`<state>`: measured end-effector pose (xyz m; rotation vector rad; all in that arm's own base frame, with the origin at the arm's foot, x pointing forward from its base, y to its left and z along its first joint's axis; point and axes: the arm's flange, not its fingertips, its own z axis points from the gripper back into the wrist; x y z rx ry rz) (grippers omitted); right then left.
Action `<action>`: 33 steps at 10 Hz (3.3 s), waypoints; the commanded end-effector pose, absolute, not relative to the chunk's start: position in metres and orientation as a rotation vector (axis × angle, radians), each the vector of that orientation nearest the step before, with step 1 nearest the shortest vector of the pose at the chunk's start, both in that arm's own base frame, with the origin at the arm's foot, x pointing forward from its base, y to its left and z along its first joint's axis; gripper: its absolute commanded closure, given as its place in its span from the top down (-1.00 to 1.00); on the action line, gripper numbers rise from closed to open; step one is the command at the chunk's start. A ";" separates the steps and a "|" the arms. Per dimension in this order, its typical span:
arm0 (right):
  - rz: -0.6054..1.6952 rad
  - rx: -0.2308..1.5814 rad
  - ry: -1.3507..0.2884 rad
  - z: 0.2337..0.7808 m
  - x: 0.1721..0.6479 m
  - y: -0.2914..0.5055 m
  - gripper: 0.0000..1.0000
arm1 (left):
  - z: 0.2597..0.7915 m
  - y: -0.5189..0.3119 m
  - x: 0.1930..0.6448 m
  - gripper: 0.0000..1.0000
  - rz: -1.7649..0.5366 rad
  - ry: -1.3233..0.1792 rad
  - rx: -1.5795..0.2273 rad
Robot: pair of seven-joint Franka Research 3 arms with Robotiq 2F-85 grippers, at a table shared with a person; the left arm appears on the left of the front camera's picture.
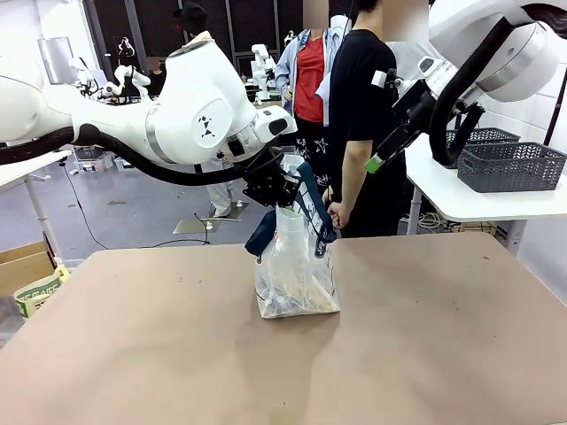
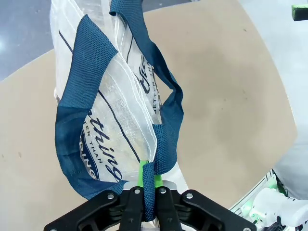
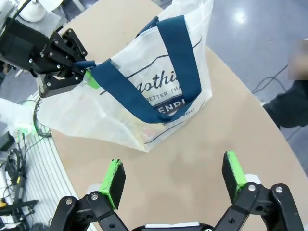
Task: Transfer purchased items from the store into the shopping bag.
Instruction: Move the Reusable shopping bag to the right side of the table.
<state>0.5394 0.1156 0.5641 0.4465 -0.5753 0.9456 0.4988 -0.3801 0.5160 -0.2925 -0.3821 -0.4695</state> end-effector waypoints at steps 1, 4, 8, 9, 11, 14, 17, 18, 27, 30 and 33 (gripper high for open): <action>0.937 0.441 -0.553 0.567 0.538 0.117 1.00 | 0.516 -0.380 0.499 -1.00 -0.469 -0.382 -0.293; 0.937 0.441 -0.553 0.567 0.538 0.117 1.00 | 0.539 -0.399 0.517 -1.00 -0.489 -0.315 -0.110; 0.937 0.441 -0.553 0.567 0.538 0.117 1.00 | 0.580 -0.376 0.530 -1.00 -0.533 -0.380 -0.036; 0.937 0.441 -0.553 0.567 0.538 0.117 1.00 | 0.590 -0.363 0.534 -1.00 -0.529 -0.406 -0.015; 0.937 0.441 -0.553 0.567 0.538 0.117 1.00 | 0.607 -0.331 0.536 -1.00 -0.489 -0.445 0.052; 0.937 0.441 -0.553 0.567 0.538 0.117 1.00 | 0.621 -0.264 0.523 -1.00 -0.483 -0.459 0.132; 0.937 0.441 -0.553 0.567 0.538 0.117 1.00 | 0.617 -0.190 0.499 -1.00 -0.424 -0.438 0.159; 0.937 0.441 -0.553 0.567 0.538 0.117 1.00 | 0.614 -0.173 0.492 -1.00 -0.409 -0.398 0.155; 0.937 0.441 -0.553 0.567 0.538 0.117 1.00 | 0.607 -0.117 0.481 -1.00 -0.317 -0.157 0.161; 0.937 0.441 -0.553 0.567 0.538 0.117 1.00 | 0.600 -0.125 0.502 -1.00 -0.368 -0.165 0.099; 0.937 0.441 -0.553 0.567 0.538 0.117 1.00 | 0.603 -0.085 0.524 -1.00 -0.304 -0.267 0.102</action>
